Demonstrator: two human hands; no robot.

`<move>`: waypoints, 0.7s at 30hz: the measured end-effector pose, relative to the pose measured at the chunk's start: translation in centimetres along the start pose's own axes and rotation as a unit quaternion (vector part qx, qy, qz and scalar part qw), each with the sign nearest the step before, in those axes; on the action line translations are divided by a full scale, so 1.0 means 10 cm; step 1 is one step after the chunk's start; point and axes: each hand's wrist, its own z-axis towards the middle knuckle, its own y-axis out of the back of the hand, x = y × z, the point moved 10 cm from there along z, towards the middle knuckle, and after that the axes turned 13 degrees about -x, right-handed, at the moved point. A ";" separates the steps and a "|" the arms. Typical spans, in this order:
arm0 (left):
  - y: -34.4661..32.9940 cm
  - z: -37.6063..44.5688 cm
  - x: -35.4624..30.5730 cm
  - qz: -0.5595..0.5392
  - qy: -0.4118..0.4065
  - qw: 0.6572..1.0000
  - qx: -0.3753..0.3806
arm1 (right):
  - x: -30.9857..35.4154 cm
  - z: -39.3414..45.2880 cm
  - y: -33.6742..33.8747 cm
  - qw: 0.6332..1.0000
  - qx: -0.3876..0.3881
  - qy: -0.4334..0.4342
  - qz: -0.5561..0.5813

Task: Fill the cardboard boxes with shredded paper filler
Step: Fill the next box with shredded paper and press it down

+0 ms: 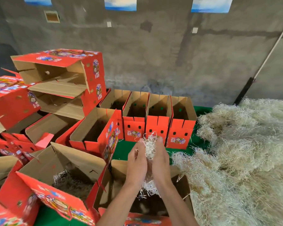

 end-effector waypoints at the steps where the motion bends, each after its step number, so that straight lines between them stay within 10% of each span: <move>1: 0.05 0.03 -0.02 -0.008 0.002 1.000 -0.023 | -0.06 0.00 0.00 0.999 0.002 -0.029 0.021; 8: 0.05 0.03 -0.13 0.012 -0.063 0.998 -0.022 | 0.17 -0.03 0.15 0.995 -0.075 0.071 -0.004; 13: 0.73 0.48 -0.12 -0.015 0.040 0.983 -0.178 | 0.12 0.21 0.52 0.992 -0.107 0.060 -0.002; 21: 0.09 0.10 -0.28 -0.009 -0.156 0.988 -0.016 | 0.02 -0.05 0.06 0.999 0.002 0.043 -0.018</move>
